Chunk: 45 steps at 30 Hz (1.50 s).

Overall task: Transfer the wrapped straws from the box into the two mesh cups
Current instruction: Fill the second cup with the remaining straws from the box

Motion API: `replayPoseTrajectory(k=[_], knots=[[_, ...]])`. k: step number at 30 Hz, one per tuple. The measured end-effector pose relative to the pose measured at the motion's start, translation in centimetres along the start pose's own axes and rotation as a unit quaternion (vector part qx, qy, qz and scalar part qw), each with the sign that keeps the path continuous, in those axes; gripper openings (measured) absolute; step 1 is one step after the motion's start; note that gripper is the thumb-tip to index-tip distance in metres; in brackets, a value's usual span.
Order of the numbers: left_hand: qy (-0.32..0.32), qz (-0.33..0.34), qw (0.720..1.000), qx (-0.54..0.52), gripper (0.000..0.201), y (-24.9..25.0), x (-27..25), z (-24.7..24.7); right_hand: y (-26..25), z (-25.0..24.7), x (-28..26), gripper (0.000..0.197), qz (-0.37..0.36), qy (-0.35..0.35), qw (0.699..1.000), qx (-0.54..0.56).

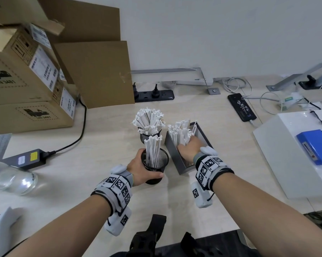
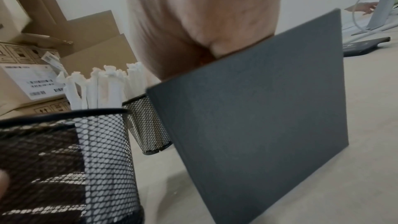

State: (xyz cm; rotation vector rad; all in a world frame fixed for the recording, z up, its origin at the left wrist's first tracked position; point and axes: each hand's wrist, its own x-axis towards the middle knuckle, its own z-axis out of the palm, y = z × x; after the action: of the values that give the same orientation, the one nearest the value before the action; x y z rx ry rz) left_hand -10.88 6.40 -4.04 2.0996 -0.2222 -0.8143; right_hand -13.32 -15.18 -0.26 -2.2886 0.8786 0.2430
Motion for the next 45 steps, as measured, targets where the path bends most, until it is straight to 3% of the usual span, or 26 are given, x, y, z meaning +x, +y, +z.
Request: replayPoseTrajectory(k=[2,6,10,13,22,26,31,35,40,45], knots=[[0.000,0.001,1.000,-0.002,0.100,0.0,0.0,-0.1,-0.2,-0.6,-0.4,0.011,-0.019,0.008,1.000,-0.007],[0.000,0.003,1.000,-0.009,0.098,0.0,0.0,-0.1,-0.1,-0.9,-0.4,0.012,-0.003,0.025,0.998,0.051],[0.000,0.003,1.000,-0.007,0.099,0.0,0.0,-0.2,0.1,-0.9,-0.1,0.028,0.030,0.017,0.991,0.133],[0.000,0.003,1.000,-0.003,0.099,0.1,0.0,-0.2,0.1,-1.0,-0.5,0.008,0.015,0.025,0.982,0.185],[-0.003,0.030,0.999,-0.017,0.088,1.2,-0.5,-0.3,-0.8,-3.1,-0.8,0.059,-0.014,0.093,0.960,0.265],[-0.003,0.044,0.999,-0.013,0.088,1.4,-0.3,-0.3,-3.5,-5.1,-1.5,0.051,-0.010,0.152,0.905,0.396],[-0.008,0.059,0.998,-0.023,0.088,1.9,-0.2,-0.1,-6.7,-6.2,-2.9,0.053,-0.079,0.110,0.838,0.529],[-0.009,0.066,0.997,-0.029,0.087,2.7,-0.5,-0.2,-7.9,-5.4,-4.0,0.052,-0.108,0.088,0.829,0.542],[-0.015,0.070,0.997,-0.022,0.086,3.2,-0.7,-0.4,-8.7,-6.3,-4.5,0.048,-0.174,0.134,0.828,0.515],[-0.001,0.052,0.999,-0.014,0.087,3.0,-0.5,-0.4,-9.2,-7.2,-4.1,0.054,-0.151,0.115,0.802,0.566]])
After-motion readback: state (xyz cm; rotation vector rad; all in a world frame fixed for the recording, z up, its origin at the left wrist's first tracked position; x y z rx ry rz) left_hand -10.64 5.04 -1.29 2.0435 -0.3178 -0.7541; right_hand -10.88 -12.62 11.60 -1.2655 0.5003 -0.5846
